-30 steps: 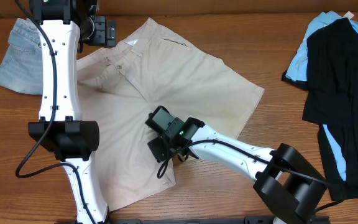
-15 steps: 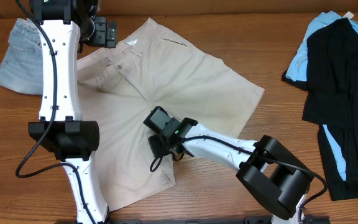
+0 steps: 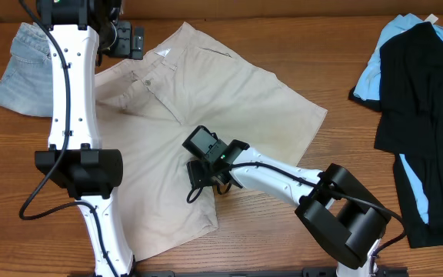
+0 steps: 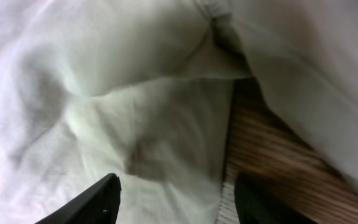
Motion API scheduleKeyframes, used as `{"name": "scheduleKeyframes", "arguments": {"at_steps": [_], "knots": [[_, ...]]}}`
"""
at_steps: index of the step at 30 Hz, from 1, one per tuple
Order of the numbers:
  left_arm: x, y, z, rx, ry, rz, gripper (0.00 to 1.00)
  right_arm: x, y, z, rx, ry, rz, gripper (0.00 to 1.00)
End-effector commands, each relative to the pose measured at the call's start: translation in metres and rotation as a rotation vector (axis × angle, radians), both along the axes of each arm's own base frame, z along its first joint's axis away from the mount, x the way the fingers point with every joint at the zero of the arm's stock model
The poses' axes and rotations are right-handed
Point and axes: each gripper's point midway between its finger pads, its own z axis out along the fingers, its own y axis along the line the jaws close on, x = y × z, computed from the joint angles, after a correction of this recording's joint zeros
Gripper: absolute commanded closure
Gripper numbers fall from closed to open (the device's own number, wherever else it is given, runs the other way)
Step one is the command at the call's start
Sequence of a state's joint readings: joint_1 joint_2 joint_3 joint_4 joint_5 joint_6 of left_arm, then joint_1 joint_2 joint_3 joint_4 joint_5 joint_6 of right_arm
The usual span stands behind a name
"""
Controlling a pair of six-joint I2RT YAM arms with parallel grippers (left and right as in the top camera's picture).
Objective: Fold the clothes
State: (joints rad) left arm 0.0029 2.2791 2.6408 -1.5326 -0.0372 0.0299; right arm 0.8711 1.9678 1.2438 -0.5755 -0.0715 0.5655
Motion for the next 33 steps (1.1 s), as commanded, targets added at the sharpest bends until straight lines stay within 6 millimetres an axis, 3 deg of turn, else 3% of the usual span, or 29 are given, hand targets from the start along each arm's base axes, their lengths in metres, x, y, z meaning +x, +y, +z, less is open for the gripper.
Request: {"name": "scheduleKeyframes", "arguments": {"at_steps": [1, 4, 12, 17, 22, 30, 33], "knots": [[0.000, 0.004, -0.005, 0.003, 0.015, -0.010, 0.00, 0.007, -0.011, -0.005, -0.042, -0.018, -0.040, 0.37], [0.000, 0.004, -0.005, 0.003, 0.015, -0.010, 0.00, 0.007, -0.011, -0.005, -0.043, -0.019, -0.039, 0.38], [-0.002, 0.004, -0.006, 0.005, 0.023, -0.014, 0.00, 0.002, -0.004, -0.004, -0.033, -0.021, -0.016, 0.65], [-0.002, 0.004, -0.006, 0.006, 0.022, -0.014, 0.00, -0.004, -0.002, -0.004, -0.021, 0.001, -0.005, 0.96], [-0.002, 0.005, -0.006, 0.010, 0.023, -0.024, 0.00, 0.001, -0.013, 0.005, -0.055, 0.042, -0.032, 0.96], [-0.001, 0.004, -0.006, 0.010, 0.022, -0.024, 0.00, 0.015, -0.073, 0.013, -0.181, 0.146, -0.099, 0.96], [-0.002, 0.004, -0.006, 0.010, 0.023, -0.024, 0.00, 0.031, -0.099, 0.012, -0.206, 0.146, -0.116, 0.96]]}}
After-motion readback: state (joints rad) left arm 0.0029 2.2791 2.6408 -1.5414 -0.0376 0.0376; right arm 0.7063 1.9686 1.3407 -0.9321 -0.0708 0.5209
